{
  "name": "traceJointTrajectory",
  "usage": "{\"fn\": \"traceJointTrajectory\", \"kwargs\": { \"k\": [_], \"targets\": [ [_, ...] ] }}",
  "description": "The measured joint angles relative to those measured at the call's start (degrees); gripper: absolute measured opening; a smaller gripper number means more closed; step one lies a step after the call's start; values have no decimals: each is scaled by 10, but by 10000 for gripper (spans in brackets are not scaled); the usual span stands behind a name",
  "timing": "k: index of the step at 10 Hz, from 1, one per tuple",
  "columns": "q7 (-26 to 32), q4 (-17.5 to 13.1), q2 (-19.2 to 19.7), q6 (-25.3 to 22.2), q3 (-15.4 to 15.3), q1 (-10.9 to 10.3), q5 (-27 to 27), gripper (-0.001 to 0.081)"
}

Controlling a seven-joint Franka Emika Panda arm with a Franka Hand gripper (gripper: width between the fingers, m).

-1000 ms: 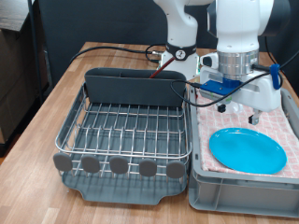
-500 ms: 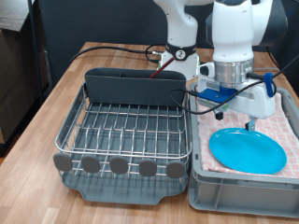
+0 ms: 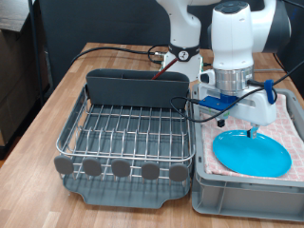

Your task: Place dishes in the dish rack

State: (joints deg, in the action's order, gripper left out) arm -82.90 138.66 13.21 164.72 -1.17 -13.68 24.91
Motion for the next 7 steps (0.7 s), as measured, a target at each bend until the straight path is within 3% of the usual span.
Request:
{"fn": "traceJointTrajectory", "kwargs": {
  "k": [4, 7],
  "targets": [
    [39, -1, 9, 21, -20, 13, 36, 803],
    [100, -3, 20, 54, -56, 42, 84, 803]
  ]
}}
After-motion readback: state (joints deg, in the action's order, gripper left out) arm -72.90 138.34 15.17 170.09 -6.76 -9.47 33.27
